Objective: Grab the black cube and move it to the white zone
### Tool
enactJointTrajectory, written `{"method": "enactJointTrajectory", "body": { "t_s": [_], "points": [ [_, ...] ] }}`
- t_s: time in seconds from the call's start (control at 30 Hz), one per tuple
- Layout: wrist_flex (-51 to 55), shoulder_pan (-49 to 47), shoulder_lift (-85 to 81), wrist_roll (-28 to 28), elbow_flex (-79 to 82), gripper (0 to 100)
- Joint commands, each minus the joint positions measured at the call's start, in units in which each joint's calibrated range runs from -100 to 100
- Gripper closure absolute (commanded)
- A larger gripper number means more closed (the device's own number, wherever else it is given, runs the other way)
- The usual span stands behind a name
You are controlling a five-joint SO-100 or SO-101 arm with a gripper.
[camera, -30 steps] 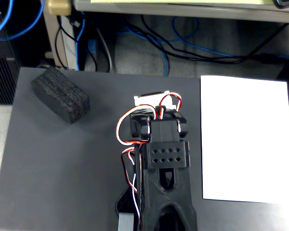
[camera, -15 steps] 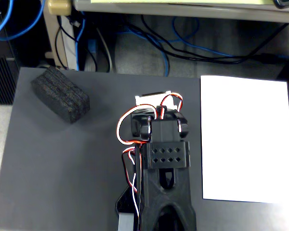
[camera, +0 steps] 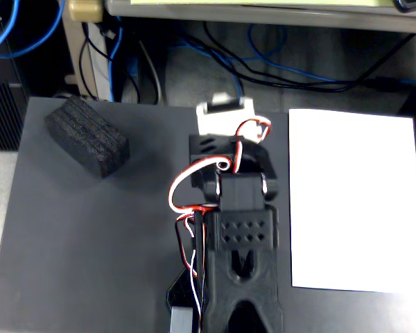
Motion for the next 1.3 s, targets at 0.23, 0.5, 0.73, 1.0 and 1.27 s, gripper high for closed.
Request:
{"method": "enactJointTrajectory", "body": {
  "t_s": [0.23, 0.5, 0.73, 1.0, 1.27],
  "points": [
    [4.98, 0.04, -0.58, 0.44, -40.18, 98],
    [26.94, -9.74, 24.62, 8.61, -77.26, 98],
    [26.34, -14.97, 61.16, 16.26, -97.12, 98],
    [36.20, -17.40, 92.83, 32.66, -115.79, 98],
    [36.11, -30.86, 98.20, 44.81, -105.19, 98]
  ]
}}
